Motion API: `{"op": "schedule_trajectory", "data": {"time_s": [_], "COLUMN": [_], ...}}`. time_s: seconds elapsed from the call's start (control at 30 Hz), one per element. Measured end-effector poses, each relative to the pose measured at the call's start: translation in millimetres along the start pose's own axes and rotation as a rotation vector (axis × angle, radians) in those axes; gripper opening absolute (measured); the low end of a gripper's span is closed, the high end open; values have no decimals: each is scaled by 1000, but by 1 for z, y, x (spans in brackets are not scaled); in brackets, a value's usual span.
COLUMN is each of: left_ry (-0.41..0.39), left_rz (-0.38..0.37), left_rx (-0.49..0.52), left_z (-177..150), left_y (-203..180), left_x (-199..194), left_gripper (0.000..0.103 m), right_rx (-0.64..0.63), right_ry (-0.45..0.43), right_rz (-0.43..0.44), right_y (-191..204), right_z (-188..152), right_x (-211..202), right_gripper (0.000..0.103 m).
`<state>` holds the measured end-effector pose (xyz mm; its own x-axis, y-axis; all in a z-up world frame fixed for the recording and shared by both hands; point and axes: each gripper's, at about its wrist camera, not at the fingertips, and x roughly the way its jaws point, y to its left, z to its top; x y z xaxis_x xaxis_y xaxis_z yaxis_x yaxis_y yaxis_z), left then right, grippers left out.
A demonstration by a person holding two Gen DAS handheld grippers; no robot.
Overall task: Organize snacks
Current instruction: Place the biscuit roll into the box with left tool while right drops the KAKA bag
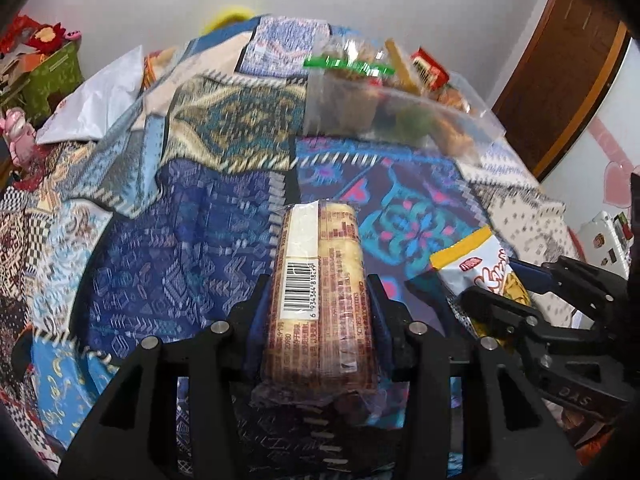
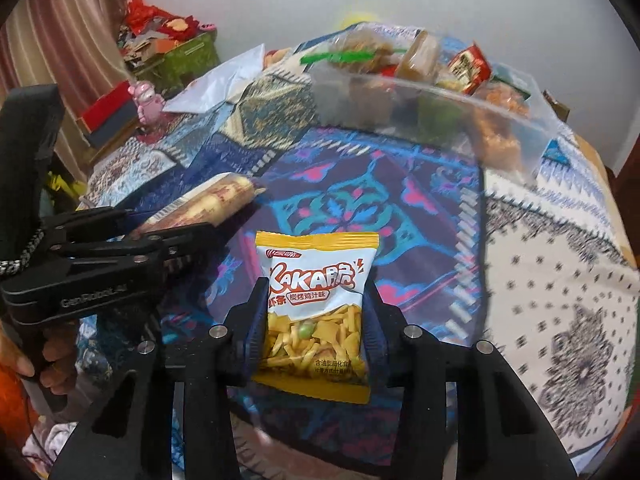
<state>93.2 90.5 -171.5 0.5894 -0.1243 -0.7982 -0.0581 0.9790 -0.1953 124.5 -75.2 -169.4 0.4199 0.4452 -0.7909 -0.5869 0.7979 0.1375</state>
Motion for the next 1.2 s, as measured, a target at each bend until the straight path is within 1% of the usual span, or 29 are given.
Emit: {"op": "schedule_trajectory", "data": {"time_s": [0.1, 0.33, 0.63, 0.83, 0.93, 1.07, 1.2], "left_ry": [-39, -124, -201, -241, -252, -239, -213], "left_rz": [-8, -42, -67, -65, -52, -47, -25], "left_rx": [5, 23, 58, 65, 71, 54, 40], "left_z": [14, 55, 113, 150, 169, 190, 204], "left_y": [-7, -28, -60, -75, -81, -80, -77], "left_x": [-10, -27, -27, -17, -5, 16, 41], "left_gripper": [45, 45, 45, 45, 45, 45, 45], "right_rx": [9, 58, 105, 131, 134, 135, 132], "right_ry": [-23, -102, -220, -280, -299, -302, -279], "right_rz": [-13, -43, -95, -112, -119, -113, -108], "right_y": [-8, -43, -84, -109, -118, -125, -128], "right_z": [9, 34, 76, 108, 122, 139, 149], "right_x": [-5, -24, -50, -57, -55, -43, -23], "right_gripper": [40, 40, 40, 40, 40, 40, 40]}}
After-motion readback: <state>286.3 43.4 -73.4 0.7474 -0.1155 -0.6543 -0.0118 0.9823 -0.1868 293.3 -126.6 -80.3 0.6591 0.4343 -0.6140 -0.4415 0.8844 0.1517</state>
